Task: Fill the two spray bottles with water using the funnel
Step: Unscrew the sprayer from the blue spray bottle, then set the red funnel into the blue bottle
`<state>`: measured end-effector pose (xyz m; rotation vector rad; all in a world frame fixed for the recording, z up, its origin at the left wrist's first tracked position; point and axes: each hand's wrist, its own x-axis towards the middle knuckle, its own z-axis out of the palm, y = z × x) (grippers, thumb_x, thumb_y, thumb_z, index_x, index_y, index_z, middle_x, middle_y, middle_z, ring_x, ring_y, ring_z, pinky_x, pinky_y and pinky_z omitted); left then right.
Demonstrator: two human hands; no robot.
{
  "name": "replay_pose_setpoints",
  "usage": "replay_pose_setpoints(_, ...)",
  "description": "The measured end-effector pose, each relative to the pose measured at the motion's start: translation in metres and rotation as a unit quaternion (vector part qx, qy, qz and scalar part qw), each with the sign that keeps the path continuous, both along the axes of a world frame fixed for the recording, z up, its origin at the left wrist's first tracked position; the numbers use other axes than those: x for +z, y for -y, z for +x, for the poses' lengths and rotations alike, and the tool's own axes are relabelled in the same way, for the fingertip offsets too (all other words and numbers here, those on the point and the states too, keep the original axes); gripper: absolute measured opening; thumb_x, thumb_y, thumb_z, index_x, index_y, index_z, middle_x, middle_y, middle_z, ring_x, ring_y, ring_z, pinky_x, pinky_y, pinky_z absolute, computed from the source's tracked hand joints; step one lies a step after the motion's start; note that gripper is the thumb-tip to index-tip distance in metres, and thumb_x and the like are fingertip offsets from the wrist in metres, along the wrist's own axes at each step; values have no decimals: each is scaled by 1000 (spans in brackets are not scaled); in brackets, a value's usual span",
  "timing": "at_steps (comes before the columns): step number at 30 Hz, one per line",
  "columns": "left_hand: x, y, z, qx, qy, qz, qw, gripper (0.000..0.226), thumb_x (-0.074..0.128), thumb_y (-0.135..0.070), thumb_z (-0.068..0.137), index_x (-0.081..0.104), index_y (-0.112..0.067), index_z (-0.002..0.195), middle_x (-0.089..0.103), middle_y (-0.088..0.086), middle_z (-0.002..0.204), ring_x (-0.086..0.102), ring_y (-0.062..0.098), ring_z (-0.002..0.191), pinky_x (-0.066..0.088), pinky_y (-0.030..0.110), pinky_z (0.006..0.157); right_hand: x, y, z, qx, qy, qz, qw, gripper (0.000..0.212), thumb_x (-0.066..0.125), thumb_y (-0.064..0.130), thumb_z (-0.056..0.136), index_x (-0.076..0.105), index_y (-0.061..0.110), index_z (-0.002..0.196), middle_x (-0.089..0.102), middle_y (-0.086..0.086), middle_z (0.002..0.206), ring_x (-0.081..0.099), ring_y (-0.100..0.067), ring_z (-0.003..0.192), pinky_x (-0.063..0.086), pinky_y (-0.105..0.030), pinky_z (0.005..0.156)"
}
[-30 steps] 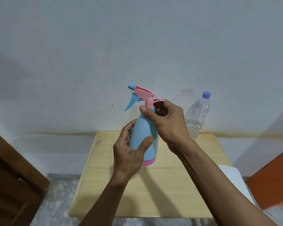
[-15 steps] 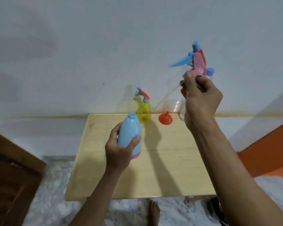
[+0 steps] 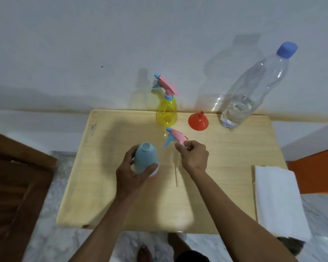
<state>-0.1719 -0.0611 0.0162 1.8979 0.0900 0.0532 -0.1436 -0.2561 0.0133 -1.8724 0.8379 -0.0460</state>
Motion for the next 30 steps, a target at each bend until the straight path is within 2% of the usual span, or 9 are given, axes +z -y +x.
replay_pose_setpoints(3,-11,1,1,0,-18,0,1000,70,85,-50,58,58,-38,122,65,-17,122,62,13,113,54,43,93,-19,-1,9,29,-48,-41,998,20,77,43,83,67,27,88,66,7,82,67,-25,94,51,-36,83)
replay_pose_setpoints(6,-20,2,2,-1,-31,5,1000,73,86,-46,57,59,-34,123,65,-15,123,62,14,114,54,45,94,-31,-5,16,47,-64,-85,993,21,74,48,84,64,30,83,70,3,86,66,-28,97,51,-42,88)
replay_pose_setpoints(10,-26,3,5,-8,-34,-1,999,74,87,-46,58,58,-31,124,64,-12,125,62,17,117,55,45,94,-45,-8,21,66,-64,-151,984,31,69,54,87,73,25,96,75,-1,97,62,-30,106,48,-44,90)
replay_pose_setpoints(14,-26,3,5,-15,-31,-8,999,76,87,-46,59,58,-26,125,64,-13,124,61,15,119,54,39,96,-51,-11,23,75,-77,-188,976,35,64,53,91,73,24,108,74,-2,103,55,-29,111,38,-41,89)
replay_pose_setpoints(23,-27,2,5,-20,-13,5,1000,75,88,-46,59,57,-25,124,63,-16,123,61,12,117,55,33,94,-49,-15,21,78,-87,-202,972,44,61,60,90,70,22,110,73,-1,104,53,-28,110,38,-42,89)
replay_pose_setpoints(26,-27,-2,8,-27,-1,17,999,75,88,-44,60,56,-24,125,62,-16,124,60,10,117,56,33,92,-40,-10,24,61,-46,-189,979,47,66,59,88,66,18,111,69,1,106,55,-27,110,42,-43,90)
replay_pose_setpoints(28,-29,-3,10,-36,10,17,999,74,89,-42,61,56,-22,124,63,-14,124,61,11,116,56,35,92,-33,3,37,35,-19,-188,981,51,70,56,86,62,15,115,66,-4,113,55,-28,111,43,-43,89)
replay_pose_setpoints(30,-31,-3,10,-41,15,20,999,74,89,-41,61,56,-20,124,62,-14,124,61,12,116,56,34,91,-26,22,56,8,-18,-196,980,63,73,54,84,56,12,127,60,-8,126,51,-31,120,43,-45,93)
